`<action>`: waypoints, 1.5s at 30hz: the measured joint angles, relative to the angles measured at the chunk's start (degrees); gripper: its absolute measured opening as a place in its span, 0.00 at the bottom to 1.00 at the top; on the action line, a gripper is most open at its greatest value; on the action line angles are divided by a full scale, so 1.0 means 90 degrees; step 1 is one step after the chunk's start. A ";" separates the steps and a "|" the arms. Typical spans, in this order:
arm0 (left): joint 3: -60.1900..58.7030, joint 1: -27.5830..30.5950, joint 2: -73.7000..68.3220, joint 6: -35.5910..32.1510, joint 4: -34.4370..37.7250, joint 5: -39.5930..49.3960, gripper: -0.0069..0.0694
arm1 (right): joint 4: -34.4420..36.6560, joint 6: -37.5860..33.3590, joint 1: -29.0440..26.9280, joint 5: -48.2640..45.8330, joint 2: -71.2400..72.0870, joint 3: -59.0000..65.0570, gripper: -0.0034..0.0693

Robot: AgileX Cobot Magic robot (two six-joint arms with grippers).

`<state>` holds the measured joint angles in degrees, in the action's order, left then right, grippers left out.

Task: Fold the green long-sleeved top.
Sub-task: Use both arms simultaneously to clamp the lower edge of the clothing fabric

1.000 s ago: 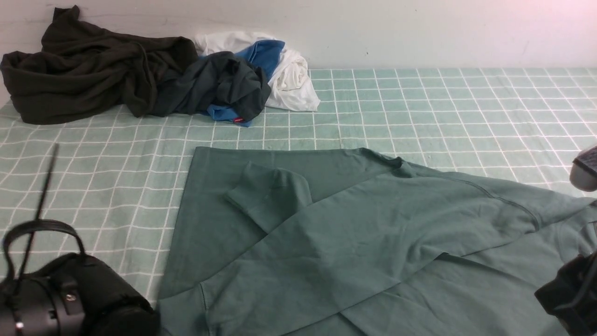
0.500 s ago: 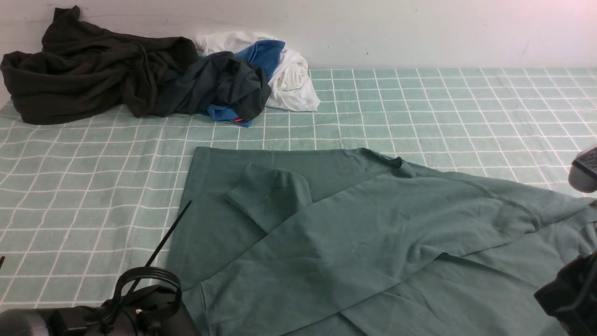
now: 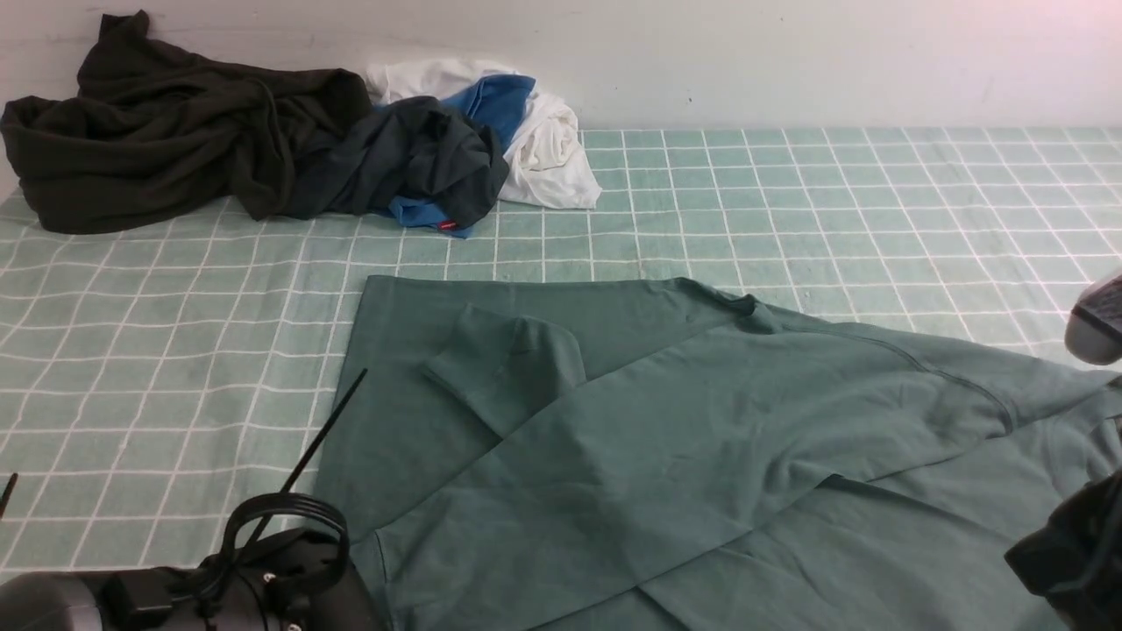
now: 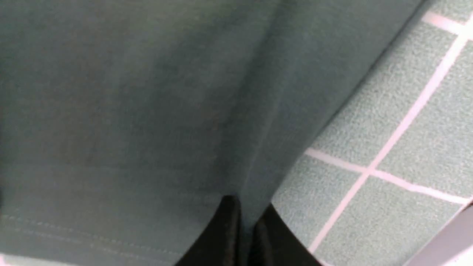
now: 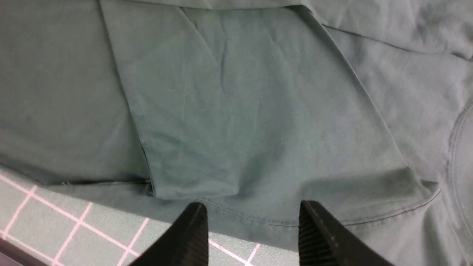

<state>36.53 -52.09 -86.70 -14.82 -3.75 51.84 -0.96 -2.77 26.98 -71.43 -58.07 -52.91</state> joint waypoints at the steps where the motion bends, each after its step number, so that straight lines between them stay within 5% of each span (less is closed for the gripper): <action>1: 0.0052 0.0000 0.0062 0.0014 -0.0008 0.0108 0.10 | 0.0015 -0.0136 0.0000 0.0000 0.0000 0.0000 0.49; 17: 0.0177 0.0715 0.1293 -0.0039 -0.0124 0.1174 0.10 | 0.0673 -0.4421 0.0000 0.0746 -0.0783 0.1913 0.56; 35: 0.0177 0.0718 0.1293 -0.0039 -0.0107 0.0889 0.10 | -0.0939 -0.4671 0.0000 0.2677 -0.2305 0.2672 0.56; 39: 0.0177 0.0718 0.1293 -0.0045 -0.0107 0.0889 0.10 | -0.0953 -0.4671 0.0000 0.2677 -0.2361 0.2672 0.47; 45: 0.0177 0.0718 0.1293 -0.0055 -0.0157 0.0889 0.10 | -0.1017 -0.4671 0.0019 0.2709 -0.2366 0.2665 0.11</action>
<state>38.13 -45.63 -75.06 -15.32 -5.16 59.84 -10.12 -44.81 27.15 -47.05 -79.36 -28.93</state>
